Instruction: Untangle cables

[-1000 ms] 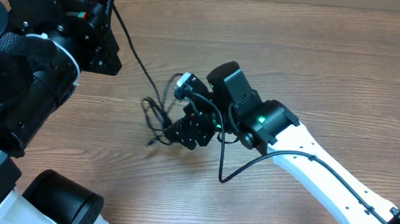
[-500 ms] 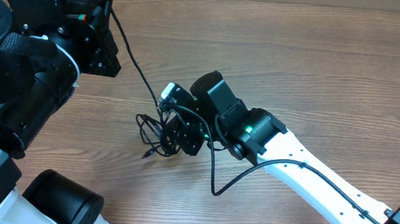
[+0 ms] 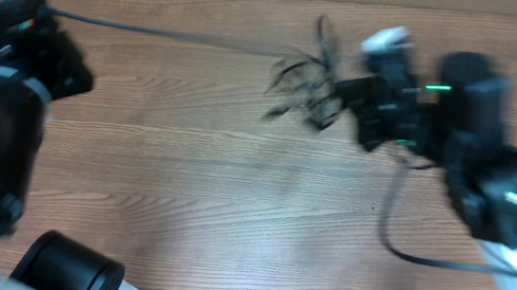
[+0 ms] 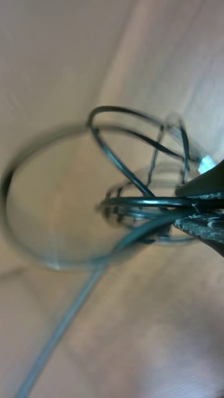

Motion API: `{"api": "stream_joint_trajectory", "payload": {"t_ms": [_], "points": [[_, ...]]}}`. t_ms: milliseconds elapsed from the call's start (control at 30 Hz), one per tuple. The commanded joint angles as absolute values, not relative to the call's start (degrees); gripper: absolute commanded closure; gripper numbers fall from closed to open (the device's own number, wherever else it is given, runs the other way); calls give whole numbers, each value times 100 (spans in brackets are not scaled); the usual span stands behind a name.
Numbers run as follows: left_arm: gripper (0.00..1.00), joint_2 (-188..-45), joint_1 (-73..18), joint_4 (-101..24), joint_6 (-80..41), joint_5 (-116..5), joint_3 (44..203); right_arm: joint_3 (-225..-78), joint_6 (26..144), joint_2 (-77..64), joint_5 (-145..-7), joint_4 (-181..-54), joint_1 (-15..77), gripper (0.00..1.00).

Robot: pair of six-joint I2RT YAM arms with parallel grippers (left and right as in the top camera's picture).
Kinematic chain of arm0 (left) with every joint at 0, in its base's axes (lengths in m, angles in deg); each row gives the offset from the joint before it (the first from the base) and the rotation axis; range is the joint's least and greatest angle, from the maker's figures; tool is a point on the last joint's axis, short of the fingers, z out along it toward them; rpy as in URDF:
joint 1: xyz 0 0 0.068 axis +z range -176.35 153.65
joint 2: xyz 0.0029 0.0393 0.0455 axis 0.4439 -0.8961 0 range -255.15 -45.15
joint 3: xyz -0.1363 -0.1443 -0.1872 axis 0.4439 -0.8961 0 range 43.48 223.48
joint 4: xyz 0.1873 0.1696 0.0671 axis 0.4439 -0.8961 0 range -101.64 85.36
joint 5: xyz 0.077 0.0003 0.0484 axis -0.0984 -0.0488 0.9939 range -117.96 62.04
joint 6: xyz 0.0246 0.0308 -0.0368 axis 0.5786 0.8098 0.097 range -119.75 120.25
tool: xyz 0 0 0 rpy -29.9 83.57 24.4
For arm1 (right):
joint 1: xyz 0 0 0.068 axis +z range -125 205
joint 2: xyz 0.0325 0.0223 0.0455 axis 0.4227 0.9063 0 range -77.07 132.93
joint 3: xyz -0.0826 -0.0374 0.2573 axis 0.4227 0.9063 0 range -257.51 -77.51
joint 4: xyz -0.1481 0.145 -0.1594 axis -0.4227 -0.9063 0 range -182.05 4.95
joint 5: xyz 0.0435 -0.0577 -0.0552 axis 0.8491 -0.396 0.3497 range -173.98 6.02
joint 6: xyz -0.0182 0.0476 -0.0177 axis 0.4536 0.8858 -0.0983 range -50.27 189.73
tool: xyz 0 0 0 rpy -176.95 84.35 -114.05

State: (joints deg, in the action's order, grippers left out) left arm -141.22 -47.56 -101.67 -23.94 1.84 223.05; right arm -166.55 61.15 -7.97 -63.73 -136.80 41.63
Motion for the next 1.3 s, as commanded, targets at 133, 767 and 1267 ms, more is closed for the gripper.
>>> {"api": "stream_joint_trajectory", "payload": {"t_ms": [133, 767, 1267], "points": [[96, -13690, -4453, -10143, -2453, 746, 22346, -16694, 6200, -790, -5590, -13872, 2431, 96], [96, -13349, -4426, -10141, -2529, 1716, 21561, -16723, 6279, -696, -5881, -13218, 930, 96], [96, -12050, -4439, -10141, -2566, 2787, 21559, -17339, 7217, -668, -5839, -11913, -1448, 96]]}}
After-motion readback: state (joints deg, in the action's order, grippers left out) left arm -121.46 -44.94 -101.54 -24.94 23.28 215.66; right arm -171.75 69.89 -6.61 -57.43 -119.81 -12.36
